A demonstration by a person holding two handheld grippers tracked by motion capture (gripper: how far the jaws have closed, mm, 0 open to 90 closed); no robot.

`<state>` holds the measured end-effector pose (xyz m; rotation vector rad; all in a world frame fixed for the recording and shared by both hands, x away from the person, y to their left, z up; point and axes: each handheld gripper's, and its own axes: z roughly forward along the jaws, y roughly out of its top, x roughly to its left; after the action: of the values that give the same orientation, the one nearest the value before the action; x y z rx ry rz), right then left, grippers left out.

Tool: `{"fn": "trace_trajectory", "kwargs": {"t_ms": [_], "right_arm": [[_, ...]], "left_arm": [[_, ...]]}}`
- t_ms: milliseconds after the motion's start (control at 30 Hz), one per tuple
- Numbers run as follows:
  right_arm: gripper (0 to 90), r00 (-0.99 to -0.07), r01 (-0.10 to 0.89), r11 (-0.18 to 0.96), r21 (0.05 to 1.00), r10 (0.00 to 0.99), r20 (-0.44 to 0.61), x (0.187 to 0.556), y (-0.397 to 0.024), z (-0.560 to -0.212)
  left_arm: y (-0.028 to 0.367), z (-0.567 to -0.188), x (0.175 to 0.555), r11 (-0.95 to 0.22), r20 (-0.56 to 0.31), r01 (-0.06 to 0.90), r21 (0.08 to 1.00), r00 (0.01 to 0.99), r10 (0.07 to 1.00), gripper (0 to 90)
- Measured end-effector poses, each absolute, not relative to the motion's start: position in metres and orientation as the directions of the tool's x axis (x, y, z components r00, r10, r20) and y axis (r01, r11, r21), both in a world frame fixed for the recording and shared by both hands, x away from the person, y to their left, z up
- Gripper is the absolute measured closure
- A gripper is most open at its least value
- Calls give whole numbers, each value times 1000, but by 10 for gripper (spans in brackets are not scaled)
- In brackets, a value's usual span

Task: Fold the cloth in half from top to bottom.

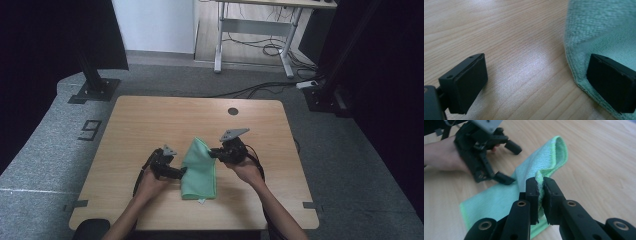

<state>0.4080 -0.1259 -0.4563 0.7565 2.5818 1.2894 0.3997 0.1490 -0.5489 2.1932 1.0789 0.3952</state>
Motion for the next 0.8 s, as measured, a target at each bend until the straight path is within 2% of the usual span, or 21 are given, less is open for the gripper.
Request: {"fn": "trace_trajectory", "kwargs": {"t_ms": [800], "right_arm": [[813,-883,395,546,739,448,141,357,-130,-508]], "left_arm": [[149,-549,400,-446,-16,591,672,614,789,34]]}}
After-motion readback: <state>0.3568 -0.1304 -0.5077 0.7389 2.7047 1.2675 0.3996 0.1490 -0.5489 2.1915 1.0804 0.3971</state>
